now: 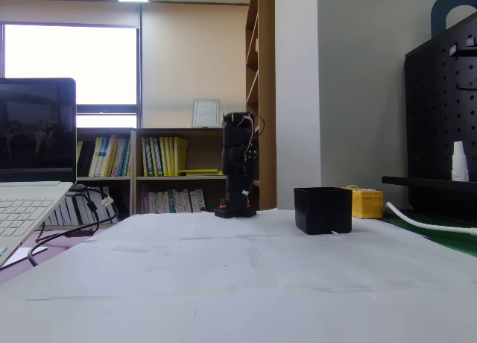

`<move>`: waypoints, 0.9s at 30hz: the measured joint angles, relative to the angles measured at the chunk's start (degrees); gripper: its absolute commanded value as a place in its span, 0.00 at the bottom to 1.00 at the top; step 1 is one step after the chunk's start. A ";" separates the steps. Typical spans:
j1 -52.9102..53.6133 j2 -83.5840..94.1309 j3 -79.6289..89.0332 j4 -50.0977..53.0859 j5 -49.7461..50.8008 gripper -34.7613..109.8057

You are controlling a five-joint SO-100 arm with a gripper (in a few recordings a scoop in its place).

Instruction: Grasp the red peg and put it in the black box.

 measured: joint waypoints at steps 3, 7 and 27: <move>-0.70 -8.61 -10.02 -1.32 -0.70 0.24; -1.49 -18.54 -21.01 -1.58 -0.88 0.24; -4.39 -55.81 -35.33 13.89 0.97 0.24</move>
